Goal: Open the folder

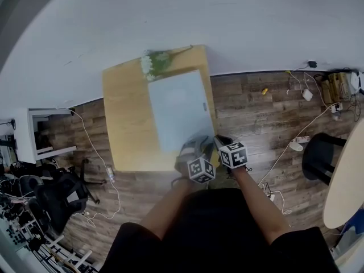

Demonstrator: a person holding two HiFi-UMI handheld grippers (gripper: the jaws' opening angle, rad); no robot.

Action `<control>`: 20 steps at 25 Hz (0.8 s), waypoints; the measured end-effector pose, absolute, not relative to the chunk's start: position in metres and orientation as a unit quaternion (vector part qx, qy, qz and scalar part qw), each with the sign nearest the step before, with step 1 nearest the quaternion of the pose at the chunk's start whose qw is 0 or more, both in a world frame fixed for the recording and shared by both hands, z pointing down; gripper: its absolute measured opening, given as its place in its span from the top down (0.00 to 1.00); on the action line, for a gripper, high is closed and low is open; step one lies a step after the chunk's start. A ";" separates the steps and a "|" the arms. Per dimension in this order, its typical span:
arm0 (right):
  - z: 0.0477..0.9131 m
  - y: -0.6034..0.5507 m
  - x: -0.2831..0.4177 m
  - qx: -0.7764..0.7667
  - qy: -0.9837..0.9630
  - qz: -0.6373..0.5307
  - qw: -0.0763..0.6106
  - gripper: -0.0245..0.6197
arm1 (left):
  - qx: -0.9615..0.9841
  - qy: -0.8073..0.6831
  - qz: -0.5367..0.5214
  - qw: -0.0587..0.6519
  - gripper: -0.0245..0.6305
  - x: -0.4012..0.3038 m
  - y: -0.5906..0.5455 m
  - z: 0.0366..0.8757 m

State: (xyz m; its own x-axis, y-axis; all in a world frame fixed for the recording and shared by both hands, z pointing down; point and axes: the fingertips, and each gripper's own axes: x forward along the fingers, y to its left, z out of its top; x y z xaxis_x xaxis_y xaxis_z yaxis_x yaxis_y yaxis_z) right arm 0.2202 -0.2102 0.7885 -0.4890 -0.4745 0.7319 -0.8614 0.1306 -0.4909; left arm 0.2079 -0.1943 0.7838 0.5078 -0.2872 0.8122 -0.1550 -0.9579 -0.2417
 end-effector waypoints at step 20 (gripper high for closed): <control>0.779 -0.209 0.216 0.439 -0.739 0.458 0.229 0.96 | -0.897 0.131 -0.423 0.013 0.94 0.209 -0.184 0.741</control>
